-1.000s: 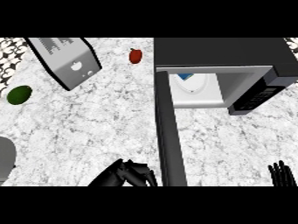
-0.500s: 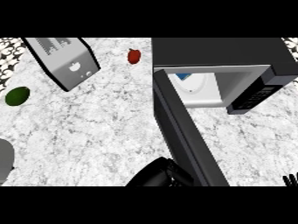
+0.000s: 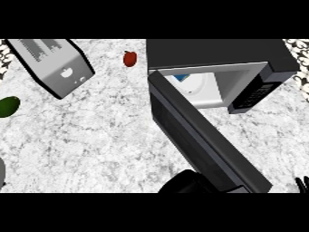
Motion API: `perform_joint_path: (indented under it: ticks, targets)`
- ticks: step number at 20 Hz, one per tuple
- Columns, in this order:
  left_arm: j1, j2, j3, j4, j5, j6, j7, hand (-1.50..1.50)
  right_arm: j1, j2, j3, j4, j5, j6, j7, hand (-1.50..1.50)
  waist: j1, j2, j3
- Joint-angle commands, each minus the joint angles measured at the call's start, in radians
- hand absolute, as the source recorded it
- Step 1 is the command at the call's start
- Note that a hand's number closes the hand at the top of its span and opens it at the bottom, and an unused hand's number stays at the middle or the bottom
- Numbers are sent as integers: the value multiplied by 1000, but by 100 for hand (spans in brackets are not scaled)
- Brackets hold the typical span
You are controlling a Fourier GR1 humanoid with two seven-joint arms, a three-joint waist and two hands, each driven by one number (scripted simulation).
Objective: Pick up the milk, place it into the microwave and close the microwave
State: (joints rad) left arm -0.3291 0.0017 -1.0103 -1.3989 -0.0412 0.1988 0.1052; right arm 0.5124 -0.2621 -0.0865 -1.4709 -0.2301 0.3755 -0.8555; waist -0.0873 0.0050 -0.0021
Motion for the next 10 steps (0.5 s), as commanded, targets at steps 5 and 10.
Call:
perform_joint_path:
  ticks: [5,10]
  targets:
    - [-143,-2,-27,122,186,181,-54,150,38,-71,28,-156,-92,121,-2,-150,-59,12,-2]
    - [-189,-2,19,136,287,258,-147,-150,36,-91,54,-227,-117,103,41,-150,-106,24,-4]
